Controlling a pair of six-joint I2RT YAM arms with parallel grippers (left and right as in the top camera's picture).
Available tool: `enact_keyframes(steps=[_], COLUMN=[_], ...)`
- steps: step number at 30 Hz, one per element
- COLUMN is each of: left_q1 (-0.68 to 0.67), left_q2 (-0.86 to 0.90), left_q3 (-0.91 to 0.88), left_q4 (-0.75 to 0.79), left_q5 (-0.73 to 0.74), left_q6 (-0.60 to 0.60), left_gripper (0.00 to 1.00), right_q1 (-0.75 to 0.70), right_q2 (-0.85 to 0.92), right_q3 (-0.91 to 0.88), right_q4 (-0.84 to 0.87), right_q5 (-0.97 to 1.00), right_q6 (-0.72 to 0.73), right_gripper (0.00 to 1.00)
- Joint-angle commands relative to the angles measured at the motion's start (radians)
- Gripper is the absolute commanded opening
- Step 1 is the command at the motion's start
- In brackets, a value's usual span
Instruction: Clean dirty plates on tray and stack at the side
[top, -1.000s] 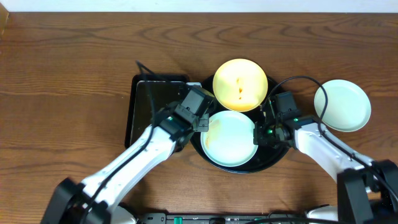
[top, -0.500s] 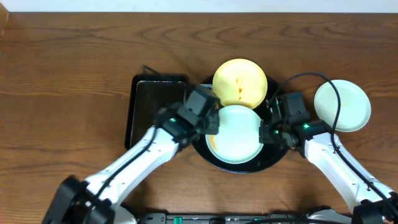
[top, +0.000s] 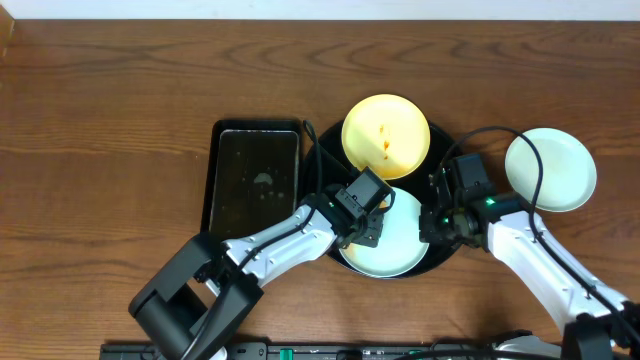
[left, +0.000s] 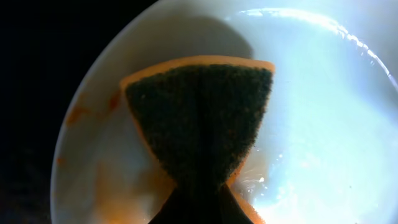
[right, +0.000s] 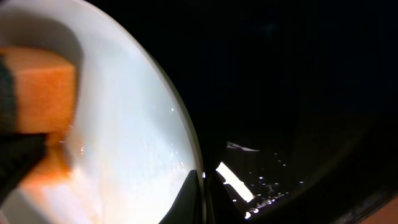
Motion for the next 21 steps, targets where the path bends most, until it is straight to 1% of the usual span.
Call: enact_keyframes(steps=[1, 4, 11, 16, 21], left_q1=[0.012, 0.032, 0.099, 0.148, 0.166], left_q2=[0.053, 0.057, 0.057, 0.047, -0.040], left_q3=[-0.009, -0.009, -0.009, -0.008, -0.008], left_q4=[-0.013, -0.015, -0.049, -0.080, -0.094], left_q5=[-0.130, -0.200, -0.241, -0.229, -0.158], left_q6=[-0.001, -0.001, -0.002, -0.027, -0.027], left_gripper=[0.08, 0.08, 0.08, 0.08, 0.08], right_q1=[0.009, 0.009, 0.008, 0.008, 0.008], right_q2=[0.033, 0.055, 0.064, 0.064, 0.064], right_q3=[-0.010, -0.010, -0.010, -0.010, -0.010], right_q4=[-0.009, -0.010, -0.009, -0.009, -0.008], right_q5=[0.000, 0.001, 0.011, 0.012, 0.015], right_q6=[0.011, 0.011, 0.012, 0.012, 0.011], right_gripper=[0.01, 0.01, 0.01, 0.01, 0.01])
